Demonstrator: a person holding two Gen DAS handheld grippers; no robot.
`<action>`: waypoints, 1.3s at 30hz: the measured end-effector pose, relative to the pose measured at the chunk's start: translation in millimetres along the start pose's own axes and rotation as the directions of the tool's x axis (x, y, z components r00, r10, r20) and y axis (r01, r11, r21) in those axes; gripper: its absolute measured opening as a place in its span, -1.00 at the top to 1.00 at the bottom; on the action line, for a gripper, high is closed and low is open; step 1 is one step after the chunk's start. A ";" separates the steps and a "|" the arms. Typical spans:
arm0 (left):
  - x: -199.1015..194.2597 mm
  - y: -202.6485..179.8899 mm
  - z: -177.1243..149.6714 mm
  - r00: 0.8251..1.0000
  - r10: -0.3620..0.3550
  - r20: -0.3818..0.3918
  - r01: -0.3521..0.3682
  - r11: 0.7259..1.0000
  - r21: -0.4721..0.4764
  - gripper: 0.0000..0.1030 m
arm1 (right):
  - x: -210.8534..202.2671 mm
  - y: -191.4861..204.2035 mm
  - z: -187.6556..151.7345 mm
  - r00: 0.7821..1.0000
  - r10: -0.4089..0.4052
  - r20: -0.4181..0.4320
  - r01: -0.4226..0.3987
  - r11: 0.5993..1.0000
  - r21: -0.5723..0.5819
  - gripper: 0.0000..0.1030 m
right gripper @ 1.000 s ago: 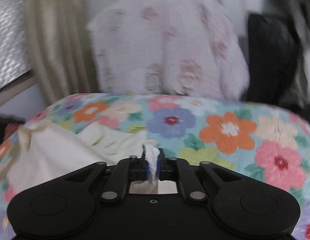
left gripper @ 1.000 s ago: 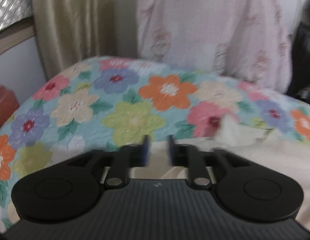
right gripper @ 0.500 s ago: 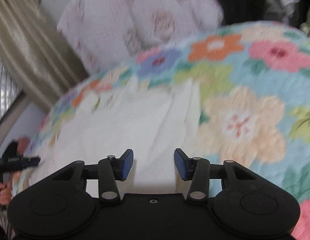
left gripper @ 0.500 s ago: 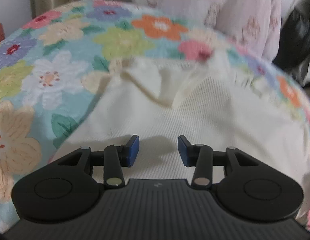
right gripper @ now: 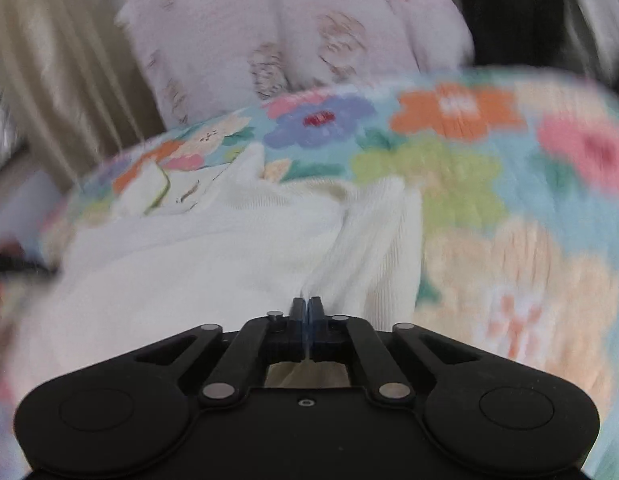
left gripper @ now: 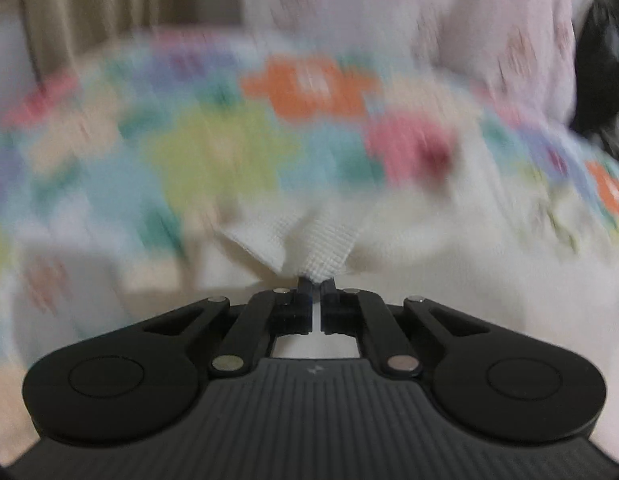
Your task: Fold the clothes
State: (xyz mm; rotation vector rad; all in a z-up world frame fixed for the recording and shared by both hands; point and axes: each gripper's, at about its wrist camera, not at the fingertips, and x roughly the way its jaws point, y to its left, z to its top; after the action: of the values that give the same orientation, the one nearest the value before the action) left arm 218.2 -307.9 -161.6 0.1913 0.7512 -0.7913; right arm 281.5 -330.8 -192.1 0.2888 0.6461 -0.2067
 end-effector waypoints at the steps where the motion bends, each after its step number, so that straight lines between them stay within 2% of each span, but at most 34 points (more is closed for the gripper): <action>1: -8.3 4.7 3.8 0.998 0.016 0.064 -0.014 0.999 -0.038 0.95 | -5.6 3.7 3.8 0.999 -0.027 0.040 0.028 0.999 -0.037 0.96; 3: -23.9 13.8 11.0 0.982 0.055 0.180 -0.035 0.993 -0.112 0.93 | -17.8 4.7 11.6 0.992 -0.072 0.105 0.076 0.997 -0.034 0.97; 5: -24.1 17.1 13.1 0.984 0.092 0.155 -0.072 0.989 -0.131 0.90 | -22.2 0.9 18.4 0.985 -0.119 0.123 0.120 0.993 -0.001 0.97; 6: -22.5 15.0 11.7 0.982 0.130 0.134 -0.115 0.987 -0.112 0.89 | -21.2 -1.0 20.2 0.985 -0.127 0.115 0.127 0.992 0.008 0.97; 8: -22.2 10.4 5.0 0.981 0.174 0.087 -0.170 0.984 -0.059 0.61 | -18.1 -5.8 20.7 0.985 -0.153 0.084 0.151 0.988 0.032 0.90; 9: -24.6 8.7 -0.2 0.979 0.197 0.060 -0.194 0.980 -0.047 0.22 | -17.8 -7.9 19.6 0.982 -0.178 0.066 0.175 0.983 0.048 0.85; 10: -27.7 6.8 -5.7 0.976 0.215 0.034 -0.213 0.976 -0.046 -0.07 | -20.4 -9.4 17.1 0.978 -0.205 0.045 0.202 0.977 0.073 0.67; 11: -33.8 6.9 -12.6 0.978 0.208 0.010 -0.207 0.977 -0.051 -0.11 | -27.0 -9.9 13.5 0.977 -0.211 0.030 0.207 0.973 0.107 0.42; 13: -49.8 7.7 -30.2 0.986 0.162 -0.037 -0.164 0.984 -0.067 -0.11 | -45.8 -7.6 3.6 0.983 -0.180 0.029 0.172 0.968 0.185 0.10; 14: -58.5 7.5 -42.9 0.988 0.140 -0.065 -0.145 0.987 -0.074 -0.12 | -55.4 -3.2 -3.6 0.989 -0.145 0.031 0.135 0.967 0.216 0.03; 16: -74.9 8.1 -70.4 0.986 0.117 -0.117 -0.129 0.986 -0.104 -0.12 | -72.4 8.9 -21.3 0.997 -0.068 0.024 0.060 0.962 0.267 0.02; 19: -97.7 7.9 -104.8 0.986 0.066 -0.153 -0.090 0.984 -0.156 -0.13 | -92.2 31.3 -46.6 0.999 0.042 0.011 -0.044 0.948 0.316 0.02; 23: -120.6 7.3 -139.8 0.981 0.021 -0.195 -0.065 0.974 -0.218 -0.24 | -101.7 62.6 -74.9 0.978 0.198 -0.066 -0.168 0.933 0.317 -0.01; 26: -129.6 3.6 -155.0 0.975 0.017 -0.220 -0.064 0.976 -0.209 -0.24 | -102.7 79.1 -94.9 0.948 0.283 -0.146 -0.221 0.915 0.337 -0.05; 29: -136.3 3.1 -160.9 0.975 0.004 -0.223 -0.055 0.973 -0.224 -0.25 | -97.2 87.8 -112.8 0.920 0.311 -0.237 -0.211 0.905 0.370 -0.07; 32: -142.5 6.1 -165.7 0.974 -0.047 -0.223 -0.020 0.957 -0.288 -0.25 | -86.1 86.7 -123.4 0.904 0.304 -0.299 -0.173 0.902 0.396 -0.08; 35: -147.5 6.6 -171.1 0.974 -0.078 -0.212 0.008 0.950 -0.313 -0.25 | -81.8 74.9 -125.0 0.915 0.307 -0.263 -0.166 0.879 0.448 -0.08; 39: -149.0 4.8 -174.2 0.976 -0.094 -0.196 0.031 0.953 -0.302 -0.25 | -87.8 63.0 -121.7 0.957 0.225 -0.185 -0.117 0.879 0.463 -0.13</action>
State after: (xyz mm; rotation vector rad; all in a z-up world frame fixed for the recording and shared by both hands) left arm 58.8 -145.4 -188.6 -0.0225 1.0702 -0.7142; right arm 162.3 -223.1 -217.8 0.8253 0.7992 -0.1488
